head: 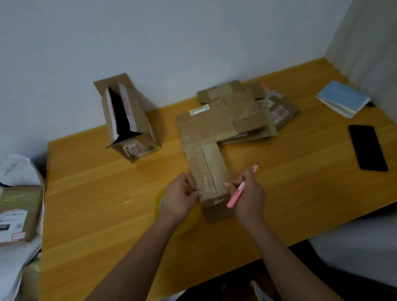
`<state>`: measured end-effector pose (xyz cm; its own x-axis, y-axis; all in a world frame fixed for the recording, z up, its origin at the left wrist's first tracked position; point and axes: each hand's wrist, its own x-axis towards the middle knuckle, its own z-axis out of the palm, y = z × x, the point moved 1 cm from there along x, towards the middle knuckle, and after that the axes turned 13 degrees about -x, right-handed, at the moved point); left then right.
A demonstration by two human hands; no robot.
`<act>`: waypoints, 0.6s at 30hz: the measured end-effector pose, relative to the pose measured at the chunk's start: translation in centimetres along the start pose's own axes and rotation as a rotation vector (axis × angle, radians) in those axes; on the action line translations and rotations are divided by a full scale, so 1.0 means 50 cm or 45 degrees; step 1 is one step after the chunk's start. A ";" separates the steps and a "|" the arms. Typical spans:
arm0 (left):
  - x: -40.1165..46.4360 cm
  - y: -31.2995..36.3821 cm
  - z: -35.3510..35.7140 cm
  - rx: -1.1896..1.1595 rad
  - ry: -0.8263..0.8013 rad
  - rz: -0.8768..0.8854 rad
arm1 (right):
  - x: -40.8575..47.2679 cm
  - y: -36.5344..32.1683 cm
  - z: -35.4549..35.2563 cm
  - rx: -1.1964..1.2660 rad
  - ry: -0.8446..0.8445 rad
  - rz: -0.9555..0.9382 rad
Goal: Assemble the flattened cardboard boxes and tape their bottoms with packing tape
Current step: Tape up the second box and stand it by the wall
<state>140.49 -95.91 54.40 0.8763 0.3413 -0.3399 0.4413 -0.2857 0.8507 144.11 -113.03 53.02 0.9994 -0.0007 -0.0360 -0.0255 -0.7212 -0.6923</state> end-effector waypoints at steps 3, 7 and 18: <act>-0.003 -0.005 -0.003 -0.011 -0.069 -0.013 | -0.006 0.000 -0.003 0.021 -0.058 -0.017; 0.000 -0.005 0.005 0.066 -0.044 0.043 | -0.008 0.008 -0.001 0.004 -0.116 0.011; 0.039 -0.076 -0.080 0.480 -0.373 -0.106 | -0.015 -0.014 -0.011 0.120 -0.110 0.015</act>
<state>139.76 -90.56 52.10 0.8289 0.1252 -0.5453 0.5037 -0.5911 0.6300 143.40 -112.93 53.93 0.9931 0.0540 -0.1039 -0.0436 -0.6530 -0.7561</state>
